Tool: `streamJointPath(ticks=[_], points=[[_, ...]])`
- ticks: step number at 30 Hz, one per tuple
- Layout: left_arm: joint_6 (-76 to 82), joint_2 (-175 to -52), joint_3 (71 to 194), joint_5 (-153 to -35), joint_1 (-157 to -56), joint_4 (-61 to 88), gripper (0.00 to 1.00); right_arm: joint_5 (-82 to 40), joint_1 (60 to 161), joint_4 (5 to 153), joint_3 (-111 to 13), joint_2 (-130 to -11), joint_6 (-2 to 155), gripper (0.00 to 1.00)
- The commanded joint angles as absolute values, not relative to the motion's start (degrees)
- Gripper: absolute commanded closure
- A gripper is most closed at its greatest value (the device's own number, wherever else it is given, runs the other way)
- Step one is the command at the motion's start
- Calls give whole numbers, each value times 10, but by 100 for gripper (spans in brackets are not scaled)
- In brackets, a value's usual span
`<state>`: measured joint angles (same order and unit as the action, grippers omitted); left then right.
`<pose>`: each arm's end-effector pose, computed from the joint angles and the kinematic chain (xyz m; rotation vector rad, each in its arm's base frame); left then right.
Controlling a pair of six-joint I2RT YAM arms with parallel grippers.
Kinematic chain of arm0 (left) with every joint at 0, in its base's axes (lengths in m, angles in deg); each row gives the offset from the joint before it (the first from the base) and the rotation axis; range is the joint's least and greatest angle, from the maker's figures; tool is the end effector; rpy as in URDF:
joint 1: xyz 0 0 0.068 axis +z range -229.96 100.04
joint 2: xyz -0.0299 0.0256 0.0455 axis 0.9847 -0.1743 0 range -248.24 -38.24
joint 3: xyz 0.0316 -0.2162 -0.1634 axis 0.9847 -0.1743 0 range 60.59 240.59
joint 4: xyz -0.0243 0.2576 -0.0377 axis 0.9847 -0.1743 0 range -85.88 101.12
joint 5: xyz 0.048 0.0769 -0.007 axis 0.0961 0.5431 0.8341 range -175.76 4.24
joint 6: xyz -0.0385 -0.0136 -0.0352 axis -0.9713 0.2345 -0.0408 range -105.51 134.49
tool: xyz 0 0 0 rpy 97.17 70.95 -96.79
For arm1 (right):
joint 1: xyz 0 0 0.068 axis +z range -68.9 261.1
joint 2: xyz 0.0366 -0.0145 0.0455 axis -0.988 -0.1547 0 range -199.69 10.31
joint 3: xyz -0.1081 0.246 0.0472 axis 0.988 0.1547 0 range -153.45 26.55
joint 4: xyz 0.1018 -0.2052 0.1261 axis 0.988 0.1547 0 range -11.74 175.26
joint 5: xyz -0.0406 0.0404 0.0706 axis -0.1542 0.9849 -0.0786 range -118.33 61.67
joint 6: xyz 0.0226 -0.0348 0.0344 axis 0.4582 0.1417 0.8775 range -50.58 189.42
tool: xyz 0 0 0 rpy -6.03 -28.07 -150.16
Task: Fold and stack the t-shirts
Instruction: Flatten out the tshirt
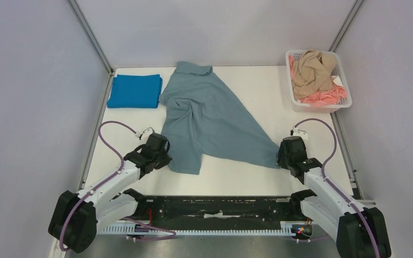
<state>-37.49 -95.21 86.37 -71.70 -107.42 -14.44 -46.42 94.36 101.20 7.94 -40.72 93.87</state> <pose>0.1605 -0.0736 0.1685 -0.6291 2.4552 -0.2428 0.1526 0.0248 0.1493 0.3627 2.4461 -0.1232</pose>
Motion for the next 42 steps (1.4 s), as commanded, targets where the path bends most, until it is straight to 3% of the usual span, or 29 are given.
streamJointPath(ticks=[1, 4, 6, 11, 28, 35, 42], points=[[-381, -953, 873, -692, -1076, -141, 98, -408, 940, 988, 100, -433, 918, 52], [-383, -955, 875, -691, -1076, -145, 98, -396, 940, 991, 109, -417, 920, 56], [-383, -955, 876, -700, -1076, -143, 98, -390, 940, 991, 118, -394, 929, 64], [-375, -945, 891, -725, -1076, -140, 98, -368, 940, 982, 136, -349, 933, 100], [-260, -784, 1277, -623, -1076, -146, 98, -377, 940, 964, -218, -257, 924, 100], [-152, -844, 1576, -651, -1076, -191, 98, -372, 940, 1028, -445, -276, 864, 100], [-115, -881, 1779, -759, -1076, -206, 98, -317, 940, 1074, -627, -278, 831, 100]])
